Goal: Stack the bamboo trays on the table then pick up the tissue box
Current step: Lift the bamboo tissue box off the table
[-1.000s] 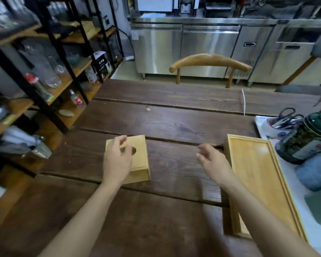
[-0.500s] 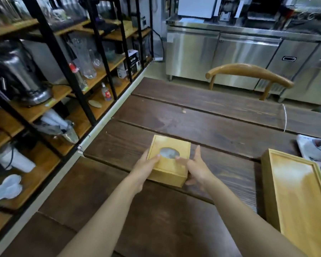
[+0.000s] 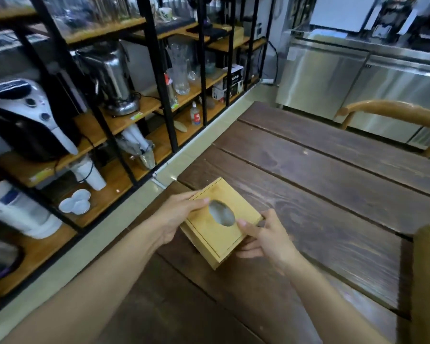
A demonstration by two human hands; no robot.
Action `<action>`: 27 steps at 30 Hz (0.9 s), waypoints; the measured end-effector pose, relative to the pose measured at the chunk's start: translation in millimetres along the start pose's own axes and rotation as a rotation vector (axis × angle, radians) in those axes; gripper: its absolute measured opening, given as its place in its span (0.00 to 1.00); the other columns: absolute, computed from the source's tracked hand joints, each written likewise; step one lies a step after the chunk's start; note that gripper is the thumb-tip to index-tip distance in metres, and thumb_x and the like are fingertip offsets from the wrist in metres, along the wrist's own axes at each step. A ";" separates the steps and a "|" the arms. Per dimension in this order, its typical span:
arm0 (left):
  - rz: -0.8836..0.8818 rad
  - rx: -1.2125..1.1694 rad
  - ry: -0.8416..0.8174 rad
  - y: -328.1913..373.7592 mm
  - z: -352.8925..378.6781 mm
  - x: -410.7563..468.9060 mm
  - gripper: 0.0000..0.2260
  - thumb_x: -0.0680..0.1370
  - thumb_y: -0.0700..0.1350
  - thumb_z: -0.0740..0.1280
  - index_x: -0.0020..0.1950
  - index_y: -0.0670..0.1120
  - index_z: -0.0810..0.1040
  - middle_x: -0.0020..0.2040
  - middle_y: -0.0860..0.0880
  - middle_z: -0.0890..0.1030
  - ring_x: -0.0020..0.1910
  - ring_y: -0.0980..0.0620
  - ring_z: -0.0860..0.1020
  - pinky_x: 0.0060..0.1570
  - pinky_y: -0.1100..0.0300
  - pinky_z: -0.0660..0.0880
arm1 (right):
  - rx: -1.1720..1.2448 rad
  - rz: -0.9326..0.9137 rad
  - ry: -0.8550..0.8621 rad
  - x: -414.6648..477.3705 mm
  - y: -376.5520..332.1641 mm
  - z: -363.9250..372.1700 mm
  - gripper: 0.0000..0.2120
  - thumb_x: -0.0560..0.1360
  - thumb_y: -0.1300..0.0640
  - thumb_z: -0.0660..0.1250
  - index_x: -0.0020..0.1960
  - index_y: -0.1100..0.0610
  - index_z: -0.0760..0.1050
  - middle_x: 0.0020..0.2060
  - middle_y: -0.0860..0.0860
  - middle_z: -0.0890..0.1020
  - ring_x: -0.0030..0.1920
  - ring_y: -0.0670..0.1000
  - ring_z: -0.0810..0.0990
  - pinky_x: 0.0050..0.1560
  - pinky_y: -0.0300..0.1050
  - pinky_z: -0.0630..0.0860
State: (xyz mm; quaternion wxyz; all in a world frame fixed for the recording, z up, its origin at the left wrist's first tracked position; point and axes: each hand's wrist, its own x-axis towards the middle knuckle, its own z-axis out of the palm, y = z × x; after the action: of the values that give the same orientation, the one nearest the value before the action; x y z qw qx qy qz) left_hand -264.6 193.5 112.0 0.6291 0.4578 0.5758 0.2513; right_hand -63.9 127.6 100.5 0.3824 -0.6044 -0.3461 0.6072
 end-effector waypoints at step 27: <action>-0.037 -0.114 0.322 -144.5 -174.9 -116.5 0.07 0.72 0.50 0.72 0.50 0.54 0.85 0.49 0.54 0.86 0.53 0.54 0.82 0.52 0.60 0.77 | -0.234 0.173 -0.344 -25.9 51.5 204.5 0.11 0.74 0.56 0.67 0.48 0.54 0.64 0.49 0.61 0.76 0.41 0.59 0.83 0.36 0.48 0.83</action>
State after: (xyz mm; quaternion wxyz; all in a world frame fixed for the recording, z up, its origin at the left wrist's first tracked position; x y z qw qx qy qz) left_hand -486.6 79.7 58.9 0.5582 0.3647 0.6622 0.3420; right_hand -271.1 89.3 73.2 0.1916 -0.5595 -0.4213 0.6876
